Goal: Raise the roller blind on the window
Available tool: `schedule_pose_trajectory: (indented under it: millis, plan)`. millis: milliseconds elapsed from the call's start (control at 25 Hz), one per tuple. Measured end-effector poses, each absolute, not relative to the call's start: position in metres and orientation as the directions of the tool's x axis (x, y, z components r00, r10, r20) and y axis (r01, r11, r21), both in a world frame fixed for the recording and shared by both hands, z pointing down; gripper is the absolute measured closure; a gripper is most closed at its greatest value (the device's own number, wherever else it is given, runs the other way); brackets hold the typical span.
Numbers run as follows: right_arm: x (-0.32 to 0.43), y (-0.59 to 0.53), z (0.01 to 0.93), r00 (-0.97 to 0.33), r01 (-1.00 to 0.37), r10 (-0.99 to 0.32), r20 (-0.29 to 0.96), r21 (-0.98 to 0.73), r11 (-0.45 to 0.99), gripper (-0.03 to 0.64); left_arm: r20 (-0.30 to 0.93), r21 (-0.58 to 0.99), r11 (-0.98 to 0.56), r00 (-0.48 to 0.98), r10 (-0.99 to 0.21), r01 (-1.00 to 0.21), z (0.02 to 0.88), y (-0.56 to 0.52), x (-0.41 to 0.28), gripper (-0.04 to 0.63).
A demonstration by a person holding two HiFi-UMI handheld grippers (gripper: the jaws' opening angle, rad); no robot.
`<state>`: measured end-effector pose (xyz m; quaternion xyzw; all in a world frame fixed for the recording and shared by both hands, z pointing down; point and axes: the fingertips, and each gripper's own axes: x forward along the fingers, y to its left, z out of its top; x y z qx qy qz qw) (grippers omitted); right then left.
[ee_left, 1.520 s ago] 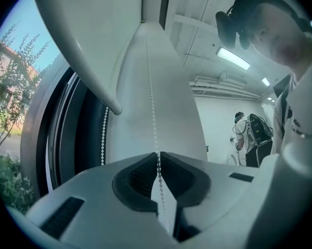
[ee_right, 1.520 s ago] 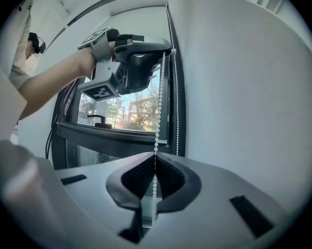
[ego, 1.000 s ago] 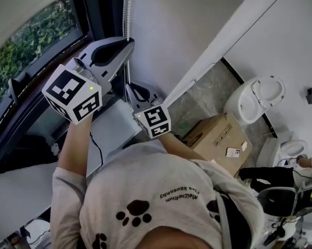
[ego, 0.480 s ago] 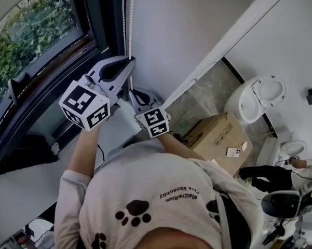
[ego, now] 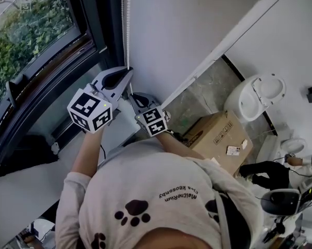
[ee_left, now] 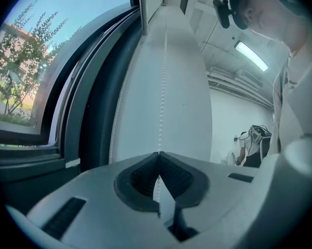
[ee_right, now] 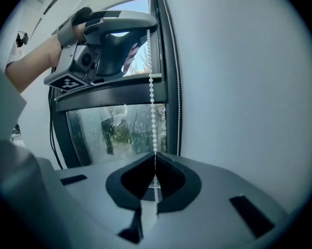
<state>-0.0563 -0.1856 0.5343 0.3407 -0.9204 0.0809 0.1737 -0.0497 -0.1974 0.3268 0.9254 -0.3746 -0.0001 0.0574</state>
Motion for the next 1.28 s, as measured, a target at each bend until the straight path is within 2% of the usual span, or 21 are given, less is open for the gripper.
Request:
schedule_pose_trajectory:
  millis: [320,600,640,720,1120,1280]
  plan:
    - [-0.048,-0.179,0.580,-0.685,-0.650,-0.534,0.495,-0.086,0.755,0.607,0.099,0.185,-0.690,0.712,-0.695,-0.700,0.375,-0.199,-0.051,0.586]
    - [-0.055,-0.175,0.583,-0.683,-0.624,-0.520,0.513,-0.041,0.780,0.602,0.099,0.201,-0.686,0.711,-0.696,-0.699,0.383,-0.199,-0.050,0.586]
    - [-0.056,-0.175,0.580,-0.691,-0.621,-0.520,0.502,-0.043,0.783,0.589,0.097,0.201,-0.687,0.712,-0.695,-0.698,0.383,-0.199,-0.050,0.586]
    - [-0.055,-0.176,0.567,-0.708,-0.623,-0.530,0.467,-0.060,0.780,0.511,0.093,0.201,-0.689,0.714,-0.694,-0.696,0.383,-0.199,-0.049,0.586]
    - [-0.027,-0.162,0.407,-0.726,-0.679,-0.660,0.195,-0.046,0.733,0.506,0.068,0.204,-0.696,0.719,-0.692,-0.689,0.381,-0.200,-0.048,0.586]
    - [-0.025,-0.157,0.344,-0.739,-0.672,-0.668,0.086,-0.030,0.740,0.506,0.061,0.202,-0.700,0.722,-0.690,-0.685,0.382,-0.199,-0.048,0.586]
